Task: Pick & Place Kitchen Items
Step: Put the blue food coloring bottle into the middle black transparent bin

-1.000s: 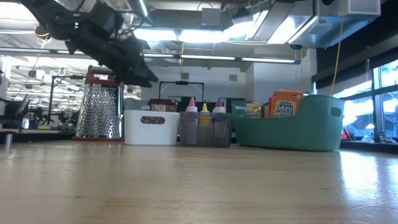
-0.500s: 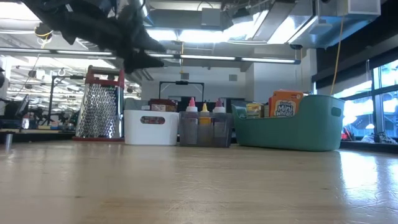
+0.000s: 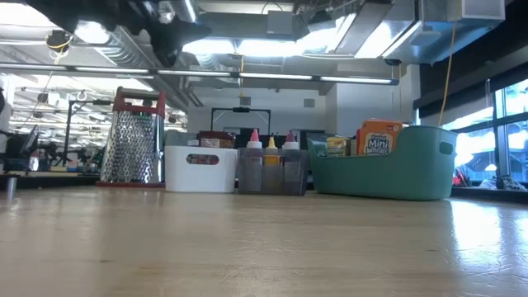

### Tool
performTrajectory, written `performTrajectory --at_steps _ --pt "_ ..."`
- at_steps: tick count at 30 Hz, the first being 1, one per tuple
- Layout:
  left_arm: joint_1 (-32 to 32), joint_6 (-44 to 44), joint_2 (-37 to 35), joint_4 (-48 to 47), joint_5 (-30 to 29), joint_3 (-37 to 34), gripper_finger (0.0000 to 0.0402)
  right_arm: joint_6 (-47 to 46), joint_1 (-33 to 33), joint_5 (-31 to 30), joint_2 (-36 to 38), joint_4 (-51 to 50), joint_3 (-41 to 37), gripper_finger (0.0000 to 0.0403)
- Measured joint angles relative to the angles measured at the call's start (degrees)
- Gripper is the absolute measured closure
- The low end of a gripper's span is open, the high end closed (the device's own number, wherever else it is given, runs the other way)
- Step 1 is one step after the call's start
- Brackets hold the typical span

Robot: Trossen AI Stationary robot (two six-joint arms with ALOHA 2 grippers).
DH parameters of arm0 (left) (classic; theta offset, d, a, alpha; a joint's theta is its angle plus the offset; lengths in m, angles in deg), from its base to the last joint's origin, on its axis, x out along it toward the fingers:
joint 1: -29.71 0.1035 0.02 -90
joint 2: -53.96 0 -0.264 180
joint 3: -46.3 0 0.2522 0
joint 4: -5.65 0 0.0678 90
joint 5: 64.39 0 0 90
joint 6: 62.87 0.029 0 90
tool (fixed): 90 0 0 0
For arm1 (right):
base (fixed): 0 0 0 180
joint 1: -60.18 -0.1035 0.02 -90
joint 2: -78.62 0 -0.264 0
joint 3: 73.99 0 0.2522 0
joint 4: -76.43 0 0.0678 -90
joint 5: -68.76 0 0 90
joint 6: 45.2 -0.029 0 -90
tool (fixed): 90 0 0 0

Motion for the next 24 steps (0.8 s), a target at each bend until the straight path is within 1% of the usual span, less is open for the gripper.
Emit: performTrajectory --at_steps 4,9,12,14,17,22,24 --pt "-5.7 0.0 0.0 -2.7 -8.7 0.0 0.0143 2.8 1.1 0.0 0.0 0.4 0.0 0.0098" --pt "-11.1 1.6 0.0 -3.2 -20.2 0.0 0.0142 7.5 3.8 0.0 0.0 0.5 0.0 0.0098" --pt "-14.0 5.4 0.0 -7.2 -21.9 1.0 0.0144 8.7 6.1 0.0 0.0 0.5 0.0 0.0098" --pt "-16.0 4.3 0.0 -10.5 -23.5 2.4 0.0144 8.7 7.6 0.0 0.0 0.5 0.0 0.0098" --pt "-19.6 1.9 0.2 -16.0 -28.5 4.4 0.0143 8.8 9.8 0.0 0.0 0.6 0.0 0.0098" --pt "-26.9 0.3 0.2 -23.1 -37.1 8.7 0.0143 8.7 12.7 0.2 0.0 1.7 0.0 0.0098" --pt "-29.6 -1.0 0.2 -27.1 -40.6 10.5 0.0145 8.9 13.5 1.4 0.0 2.3 0.0 0.0098"
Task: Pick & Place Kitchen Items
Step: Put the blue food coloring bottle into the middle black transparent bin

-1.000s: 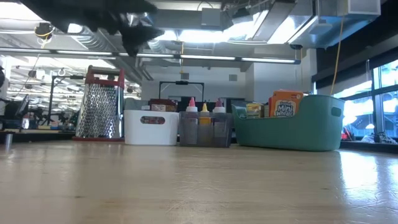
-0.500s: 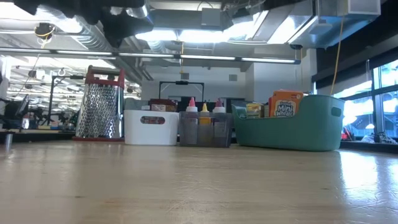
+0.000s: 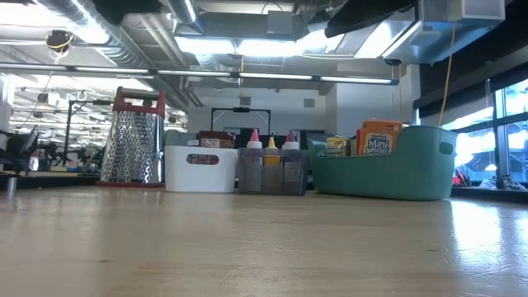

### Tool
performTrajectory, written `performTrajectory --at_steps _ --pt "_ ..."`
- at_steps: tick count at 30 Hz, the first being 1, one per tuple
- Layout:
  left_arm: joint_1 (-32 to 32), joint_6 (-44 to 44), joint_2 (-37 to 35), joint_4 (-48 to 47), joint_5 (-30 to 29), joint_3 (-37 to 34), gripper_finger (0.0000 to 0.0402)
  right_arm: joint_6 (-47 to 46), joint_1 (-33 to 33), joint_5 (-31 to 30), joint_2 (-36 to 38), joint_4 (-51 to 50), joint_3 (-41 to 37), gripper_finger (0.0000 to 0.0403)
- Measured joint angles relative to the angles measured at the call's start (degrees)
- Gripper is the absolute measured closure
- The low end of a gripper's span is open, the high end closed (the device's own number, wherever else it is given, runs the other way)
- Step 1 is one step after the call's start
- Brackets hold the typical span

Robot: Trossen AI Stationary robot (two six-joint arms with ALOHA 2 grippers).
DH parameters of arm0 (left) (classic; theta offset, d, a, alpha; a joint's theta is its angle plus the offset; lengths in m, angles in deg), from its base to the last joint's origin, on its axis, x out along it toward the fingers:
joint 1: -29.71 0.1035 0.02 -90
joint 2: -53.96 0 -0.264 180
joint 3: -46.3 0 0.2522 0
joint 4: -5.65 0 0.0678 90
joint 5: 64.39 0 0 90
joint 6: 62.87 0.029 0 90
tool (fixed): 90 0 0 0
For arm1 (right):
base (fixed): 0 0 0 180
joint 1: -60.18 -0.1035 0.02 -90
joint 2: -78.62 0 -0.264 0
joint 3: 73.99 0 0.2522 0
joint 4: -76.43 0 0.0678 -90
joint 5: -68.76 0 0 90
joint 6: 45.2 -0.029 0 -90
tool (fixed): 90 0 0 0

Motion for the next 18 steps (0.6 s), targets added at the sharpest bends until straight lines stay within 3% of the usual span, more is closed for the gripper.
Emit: performTrajectory --at_steps 5,9,14,18 --pt "-5.5 -6.0 1.0 -10.0 -5.5 3.8 0.0146 0.0 1.6 4.1 0.0 1.1 0.0 0.0098" --pt "-7.7 -11.9 3.8 -17.6 -6.0 7.6 0.0146 0.0 2.2 7.5 0.0 1.1 0.0 0.0098" --pt "-8.2 -17.9 11.8 -26.8 6.8 14.4 0.0144 -0.4 2.3 10.5 0.0 0.9 0.0 0.0098" --pt "-8.2 -26.8 20.1 -40.1 13.7 22.3 0.0146 -0.4 2.3 10.9 0.0 0.9 0.0 0.0098"
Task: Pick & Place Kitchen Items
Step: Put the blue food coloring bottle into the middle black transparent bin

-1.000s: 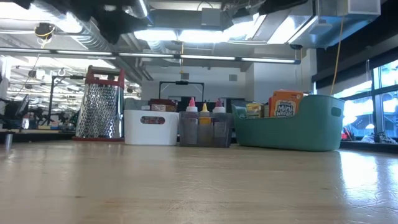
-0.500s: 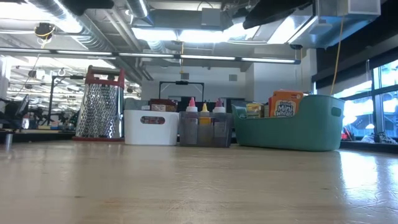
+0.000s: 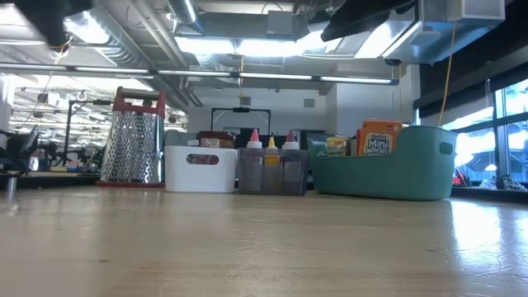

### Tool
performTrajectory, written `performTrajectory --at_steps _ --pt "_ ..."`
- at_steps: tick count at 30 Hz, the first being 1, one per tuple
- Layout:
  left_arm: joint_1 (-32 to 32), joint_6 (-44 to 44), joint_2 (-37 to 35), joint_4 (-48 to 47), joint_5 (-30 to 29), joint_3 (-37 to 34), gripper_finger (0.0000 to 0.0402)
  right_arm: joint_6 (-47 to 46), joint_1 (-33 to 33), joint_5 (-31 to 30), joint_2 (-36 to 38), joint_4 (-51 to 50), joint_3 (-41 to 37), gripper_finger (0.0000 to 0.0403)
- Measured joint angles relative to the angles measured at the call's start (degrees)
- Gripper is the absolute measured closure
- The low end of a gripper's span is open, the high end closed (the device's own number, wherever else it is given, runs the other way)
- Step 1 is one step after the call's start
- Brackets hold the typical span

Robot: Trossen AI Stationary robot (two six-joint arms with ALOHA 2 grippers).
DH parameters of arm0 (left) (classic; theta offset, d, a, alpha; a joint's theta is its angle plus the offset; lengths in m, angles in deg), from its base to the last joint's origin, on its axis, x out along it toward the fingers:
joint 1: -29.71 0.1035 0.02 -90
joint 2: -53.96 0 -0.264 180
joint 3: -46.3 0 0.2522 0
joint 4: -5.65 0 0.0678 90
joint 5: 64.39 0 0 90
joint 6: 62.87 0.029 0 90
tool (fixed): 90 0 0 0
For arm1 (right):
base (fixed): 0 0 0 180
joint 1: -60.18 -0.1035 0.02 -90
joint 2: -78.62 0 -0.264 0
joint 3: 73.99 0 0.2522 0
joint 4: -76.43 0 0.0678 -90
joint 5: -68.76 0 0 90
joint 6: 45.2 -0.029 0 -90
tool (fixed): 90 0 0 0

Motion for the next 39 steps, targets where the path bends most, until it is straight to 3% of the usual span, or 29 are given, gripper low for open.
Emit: performTrajectory --at_steps 4,7,14,23,28,36,39 --pt "0.0 -12.7 7.5 -16.6 5.3 6.9 0.0144 0.2 0.1 0.0 0.0 0.1 0.0 0.0098" --pt "0.0 -19.7 11.6 -23.7 10.0 10.0 0.0142 0.4 0.1 0.0 0.0 0.3 0.0 0.0098" --pt "-1.6 -31.6 15.6 -24.3 13.6 11.3 0.0142 2.1 0.2 0.0 0.0 0.3 0.0 0.0098" --pt "-5.1 -44.9 15.9 -22.7 14.1 11.3 0.0146 3.2 0.8 0.0 0.0 0.3 0.0 0.0098" --pt "-7.5 -55.3 15.9 -26.4 18.0 11.3 0.0144 3.3 1.7 0.0 0.0 0.4 0.0 0.0098" --pt "-10.9 -55.7 15.9 -25.4 18.4 11.3 0.0148 3.1 2.7 0.0 0.0 1.1 0.0 0.0098" --pt "-11.6 -54.3 15.9 -24.7 23.2 11.3 0.0148 3.0 2.7 0.0 0.0 1.4 0.0 0.0098"
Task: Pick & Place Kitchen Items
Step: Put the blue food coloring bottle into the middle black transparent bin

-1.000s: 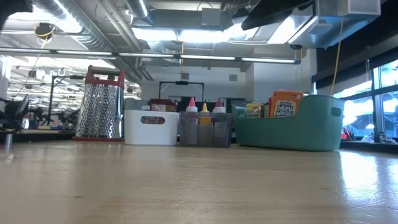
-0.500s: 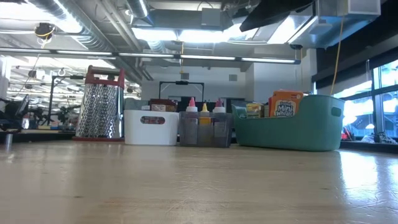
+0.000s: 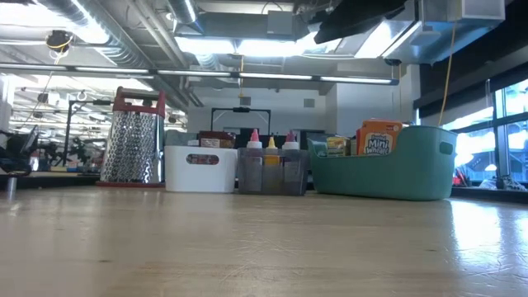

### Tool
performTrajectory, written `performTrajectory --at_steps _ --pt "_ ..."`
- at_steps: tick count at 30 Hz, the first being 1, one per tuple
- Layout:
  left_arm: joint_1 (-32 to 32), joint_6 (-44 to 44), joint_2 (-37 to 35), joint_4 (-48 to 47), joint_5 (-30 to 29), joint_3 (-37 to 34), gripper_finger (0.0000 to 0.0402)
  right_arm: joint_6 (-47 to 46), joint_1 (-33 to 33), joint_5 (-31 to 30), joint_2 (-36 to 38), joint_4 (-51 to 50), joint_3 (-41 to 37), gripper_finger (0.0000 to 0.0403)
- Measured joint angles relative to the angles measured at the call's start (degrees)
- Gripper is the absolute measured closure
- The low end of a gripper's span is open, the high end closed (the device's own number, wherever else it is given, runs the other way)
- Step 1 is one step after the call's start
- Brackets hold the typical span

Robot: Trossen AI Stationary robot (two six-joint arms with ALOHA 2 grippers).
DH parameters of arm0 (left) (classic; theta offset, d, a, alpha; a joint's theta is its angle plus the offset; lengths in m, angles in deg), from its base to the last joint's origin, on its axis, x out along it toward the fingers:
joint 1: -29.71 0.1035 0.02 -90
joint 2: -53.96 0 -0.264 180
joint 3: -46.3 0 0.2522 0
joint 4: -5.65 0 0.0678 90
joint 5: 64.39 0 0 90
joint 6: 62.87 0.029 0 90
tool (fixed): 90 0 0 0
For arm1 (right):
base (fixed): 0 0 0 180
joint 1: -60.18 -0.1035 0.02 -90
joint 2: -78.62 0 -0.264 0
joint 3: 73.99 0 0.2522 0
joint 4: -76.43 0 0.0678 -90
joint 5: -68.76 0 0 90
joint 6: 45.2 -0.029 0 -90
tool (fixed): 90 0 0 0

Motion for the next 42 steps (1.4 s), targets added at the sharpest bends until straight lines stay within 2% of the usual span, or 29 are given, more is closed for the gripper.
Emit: performTrajectory --at_steps 2,5,16,26,32,42 --pt "-0.9 1.7 0.0 0.1 4.0 0.0 0.0148 0.0 0.0 0.0 0.0 0.0 0.0 0.0098" --pt "-2.2 3.2 0.0 1.3 5.6 0.0 0.0148 0.0 0.0 0.0 0.0 0.0 0.0 0.0098" --pt "-2.9 7.3 -0.1 3.6 3.6 5.3 0.0149 -0.5 0.0 0.0 0.0 0.7 0.0 0.0098" --pt "-3.0 3.3 -0.1 5.4 -1.5 6.0 0.0149 -1.1 0.0 0.0 0.0 0.6 0.0 0.0098" --pt "-3.0 -1.5 -0.1 7.6 1.8 6.1 0.0149 -1.1 0.0 0.0 0.0 0.4 0.0 0.0098" --pt "-5.8 -9.5 1.2 7.5 0.7 6.1 0.0149 -1.1 0.0 0.0 0.0 0.4 0.0 0.0098"
